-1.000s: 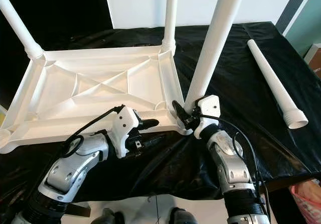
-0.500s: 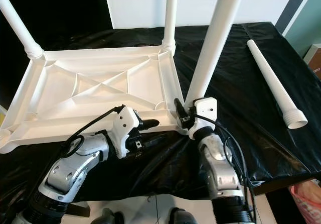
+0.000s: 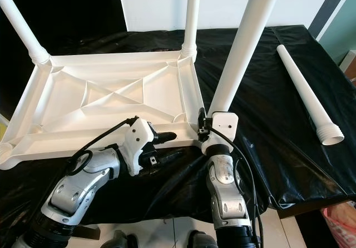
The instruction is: Building children table
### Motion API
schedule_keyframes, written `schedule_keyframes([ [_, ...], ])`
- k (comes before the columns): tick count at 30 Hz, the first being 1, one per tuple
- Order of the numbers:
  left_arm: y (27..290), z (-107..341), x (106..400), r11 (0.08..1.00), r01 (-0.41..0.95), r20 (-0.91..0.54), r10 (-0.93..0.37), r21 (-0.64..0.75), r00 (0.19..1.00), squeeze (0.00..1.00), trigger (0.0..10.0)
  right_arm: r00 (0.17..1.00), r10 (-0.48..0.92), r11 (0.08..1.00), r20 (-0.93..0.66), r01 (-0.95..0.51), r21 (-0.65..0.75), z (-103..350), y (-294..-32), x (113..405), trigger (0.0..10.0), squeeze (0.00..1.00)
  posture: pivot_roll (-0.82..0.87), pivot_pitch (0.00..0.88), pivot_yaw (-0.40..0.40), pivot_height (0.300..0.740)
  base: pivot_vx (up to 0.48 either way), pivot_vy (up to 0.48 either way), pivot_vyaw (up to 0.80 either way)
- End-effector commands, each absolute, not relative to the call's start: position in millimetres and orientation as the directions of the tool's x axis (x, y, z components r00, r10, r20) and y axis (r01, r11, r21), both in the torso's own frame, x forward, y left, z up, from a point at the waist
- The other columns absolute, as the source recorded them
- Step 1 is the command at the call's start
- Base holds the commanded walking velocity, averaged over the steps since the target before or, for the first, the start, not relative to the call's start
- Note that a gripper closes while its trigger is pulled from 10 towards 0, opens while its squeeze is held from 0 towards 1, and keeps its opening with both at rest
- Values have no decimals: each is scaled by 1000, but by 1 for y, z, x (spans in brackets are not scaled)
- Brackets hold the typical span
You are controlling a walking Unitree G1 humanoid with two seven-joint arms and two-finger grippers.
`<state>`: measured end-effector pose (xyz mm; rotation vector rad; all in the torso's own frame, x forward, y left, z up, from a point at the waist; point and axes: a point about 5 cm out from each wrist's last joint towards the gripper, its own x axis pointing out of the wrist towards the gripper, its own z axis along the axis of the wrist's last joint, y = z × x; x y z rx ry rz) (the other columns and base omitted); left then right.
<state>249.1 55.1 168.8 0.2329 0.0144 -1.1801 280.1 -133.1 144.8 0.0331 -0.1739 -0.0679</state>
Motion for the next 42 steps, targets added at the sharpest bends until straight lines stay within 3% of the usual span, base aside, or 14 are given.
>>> schedule_keyframes([
  [1, 55, 168, 248, 370, 913, -137, -909, 172, 395, 0, 10000, 989, -144, 989, 30, 143, 29, 117, -145, 274, 10000, 0, -30, 152, 15, 740, 0, 0, 0],
  [9, 57, 170, 252, 385, 906, -132, -903, 174, 409, 0, 10000, 988, -147, 989, 51, 147, 11, 122, -148, 276, 10000, 0, -29, 164, 13, 740, 0, 0, 0],
  [10, 57, 171, 251, 383, 906, -131, -904, 182, 408, 0, 10000, 988, -141, 990, 61, 141, 9, 124, -150, 277, 10000, 980, -32, 164, 11, 740, 0, 0, 0],
  [14, 58, 171, 252, 384, 905, -130, -903, 181, 409, 0, 10000, 989, -130, 992, 74, 129, 12, 127, -152, 278, 10000, 1000, -38, 168, 9, 740, 0, 0, 0],
  [18, 57, 171, 251, 383, 906, -131, -904, 181, 408, 0, 10000, 990, -112, 994, 85, 112, 13, 129, -153, 277, 10000, 1000, -39, 167, 7, 740, 0, 0, 0],
  [19, 57, 171, 252, 383, 906, -130, -904, 179, 407, 0, 10000, 992, -82, 997, 100, 82, 8, 131, -155, 277, 10000, 396, -42, 155, 6, 740, 0, 0, 0],
  [20, 57, 171, 252, 383, 906, -130, -904, 179, 407, 0, 10000, 992, -82, 997, 100, 82, 8, 131, -155, 277, 10000, 396, -42, 155, 6, 740, 0, 0, 0],
  [21, 56, 171, 252, 381, 907, -129, -905, 181, 406, 0, 10000, 992, -49, 999, 113, 49, 4, 133, -157, 277, 10000, 0, -43, 159, 8, 740, 0, 0, 0],
  [36, 54, 171, 253, 371, 910, -130, -909, 184, 396, 0, 10000, 948, 286, 957, 142, -276, -85, 146, -169, 281, 10000, 0, -54, 156, 14, 740, 0, 0, 0],
  [42, 54, 172, 253, 372, 910, -128, -909, 181, 397, 0, 10000, 923, 359, 930, 135, -342, -134, 148, -171, 282, 10000, 0, -54, 155, 14, 740, 0, 0, 0],
])
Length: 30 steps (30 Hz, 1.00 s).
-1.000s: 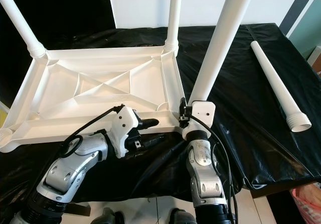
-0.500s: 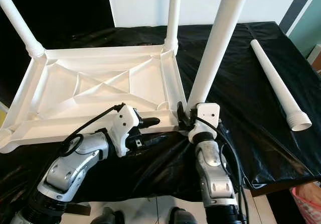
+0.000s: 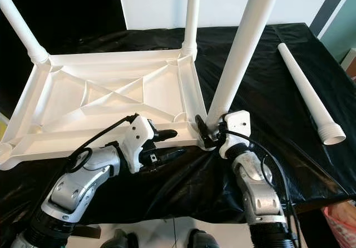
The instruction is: Building children table
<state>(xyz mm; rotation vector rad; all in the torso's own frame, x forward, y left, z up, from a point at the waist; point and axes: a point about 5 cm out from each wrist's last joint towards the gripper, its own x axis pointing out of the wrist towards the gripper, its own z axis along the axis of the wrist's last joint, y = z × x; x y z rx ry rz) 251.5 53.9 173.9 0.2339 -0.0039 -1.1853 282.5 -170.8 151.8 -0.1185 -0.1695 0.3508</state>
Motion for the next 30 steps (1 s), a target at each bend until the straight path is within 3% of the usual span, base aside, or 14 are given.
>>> schedule_keyframes([
  [1, 54, 172, 253, 372, 910, -128, -909, 181, 397, 0, 10000, 923, 359, 930, 135, -342, -134, 148, -171, 282, 10000, 0, -54, 155, 14, 740, 0, 0, 0],
  [8, 54, 170, 250, 363, 916, -133, -913, 171, 386, 0, 10000, 865, 493, 862, 91, -473, -181, 146, -177, 287, 10000, 0, -56, 171, 17, 740, 0, 0, 0],
  [9, 54, 170, 249, 361, 917, -134, -913, 169, 385, 0, 10000, 859, 506, 854, 84, -485, -189, 146, -179, 287, 6588, 0, -55, 173, 19, 740, 0, 0, 0],
  [10, 54, 170, 249, 361, 917, -134, -913, 169, 385, 0, 10000, 859, 506, 854, 84, -485, -189, 146, -179, 287, 6588, 0, -55, 173, 19, 740, 0, 0, 0],
  [11, 55, 170, 249, 361, 918, -136, -913, 167, 384, 0, 10000, 855, 512, 849, 81, -491, -194, 146, -179, 287, 4745, 0, -55, 176, 21, 740, 0, 0, 0],
  [12, 55, 170, 249, 361, 918, -137, -913, 166, 384, 0, 10000, 849, 522, 844, 82, -501, -191, 146, -180, 287, 0, 0, -54, 175, 23, 740, 0, 0, 0],
  [22, 57, 170, 250, 362, 918, -140, -912, 162, 385, 0, 10000, 852, 517, 850, 77, -500, -167, 142, -183, 286, 0, 0, -53, 182, 24, 740, 0, 0, 0],
  [23, 57, 170, 250, 362, 918, -141, -912, 163, 385, 0, 10000, 860, 504, 857, 76, -489, -161, 141, -183, 286, 2314, 0, -53, 184, 24, 740, 0, 0, 0],
  [24, 57, 170, 250, 361, 918, -143, -912, 163, 384, 0, 10000, 877, 473, 876, 77, -460, -144, 140, -184, 287, 10000, 0, -54, 189, 27, 740, 0, 0, 0],
  [30, 57, 170, 250, 360, 919, -145, -912, 160, 383, 0, 10000, 917, 392, 917, 77, -382, -115, 138, -184, 287, 10000, 0, -56, 191, 26, 740, 0, 0, 0],
])
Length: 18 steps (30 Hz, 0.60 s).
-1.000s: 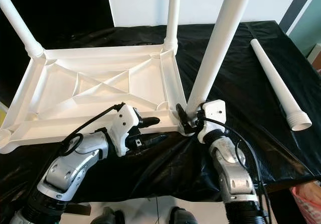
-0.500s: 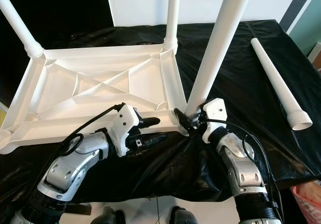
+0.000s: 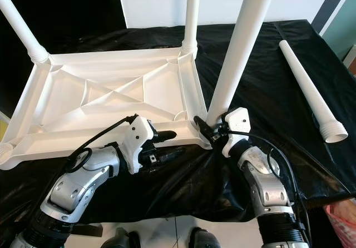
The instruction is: Building children table
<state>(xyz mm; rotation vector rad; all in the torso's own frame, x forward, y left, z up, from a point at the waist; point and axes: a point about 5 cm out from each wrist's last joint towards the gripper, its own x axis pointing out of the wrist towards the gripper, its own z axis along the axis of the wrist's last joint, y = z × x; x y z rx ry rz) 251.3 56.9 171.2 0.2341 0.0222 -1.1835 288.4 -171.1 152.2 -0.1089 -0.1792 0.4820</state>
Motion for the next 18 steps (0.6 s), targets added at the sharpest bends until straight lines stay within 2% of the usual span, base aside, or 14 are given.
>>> schedule_keyframes([
  [1, 57, 170, 250, 361, 919, -145, -912, 161, 384, 0, 10000, 934, 349, 934, 75, -340, -108, 137, -184, 286, 10000, 0, -57, 191, 26, 740, 0, 0, 0],
  [2, 57, 170, 250, 361, 919, -145, -912, 161, 384, 0, 10000, 934, 349, 934, 75, -340, -108, 137, -184, 286, 10000, 0, -57, 191, 26, 740, 0, 0, 0],
  [3, 57, 170, 250, 360, 919, -146, -912, 160, 383, 0, 10000, 967, 242, 968, 76, -236, -85, 134, -183, 285, 10000, 0, -57, 194, 27, 740, 0, 0, 0],
  [8, 57, 170, 249, 359, 920, -146, -913, 158, 381, 0, 10000, 980, 186, 980, 70, -180, -90, 131, -179, 283, 10000, 0, -58, 194, 28, 740, 0, 0, 0],
  [12, 57, 170, 249, 355, 921, -147, -914, 159, 378, 0, 10000, 998, -46, 999, 35, 45, 9, 120, -163, 274, 10000, 0, -55, 189, 27, 740, 0, 0, 0],
  [16, 57, 170, 249, 354, 921, -148, -914, 161, 377, 0, 10000, 996, -83, 996, 27, 82, 26, 118, -161, 274, 10000, 0, -56, 190, 26, 740, 0, 0, 0],
  [18, 56, 170, 248, 351, 923, -146, -916, 158, 374, 0, 10000, 989, -146, 988, 10, 146, 43, 117, -155, 273, 10000, 0, -55, 186, 23, 740, 0, 0, 0],
])
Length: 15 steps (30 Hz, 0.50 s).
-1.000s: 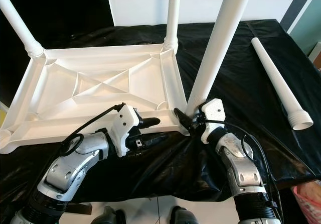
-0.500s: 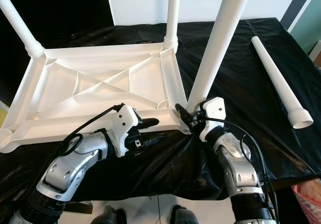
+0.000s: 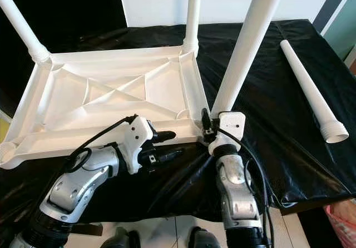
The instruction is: Building children table
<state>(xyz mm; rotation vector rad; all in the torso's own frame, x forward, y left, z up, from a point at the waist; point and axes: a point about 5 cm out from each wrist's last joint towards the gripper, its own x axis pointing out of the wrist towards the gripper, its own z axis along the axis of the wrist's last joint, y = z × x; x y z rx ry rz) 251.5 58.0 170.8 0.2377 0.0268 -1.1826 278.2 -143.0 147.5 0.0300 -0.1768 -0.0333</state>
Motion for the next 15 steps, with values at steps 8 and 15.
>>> schedule_keyframes([
  [8, 55, 169, 248, 347, 925, -148, -917, 156, 370, 0, 10000, 985, -173, 984, 11, 172, 52, 119, -150, 273, 10000, 0, -57, 182, 26, 740, 0, 0, 0],
  [15, 55, 169, 249, 339, 926, -150, -919, 165, 364, 0, 10000, 989, -137, 990, 62, 136, 24, 126, -149, 270, 10000, 20, -64, 163, 25, 740, 0, 0, 0],
])
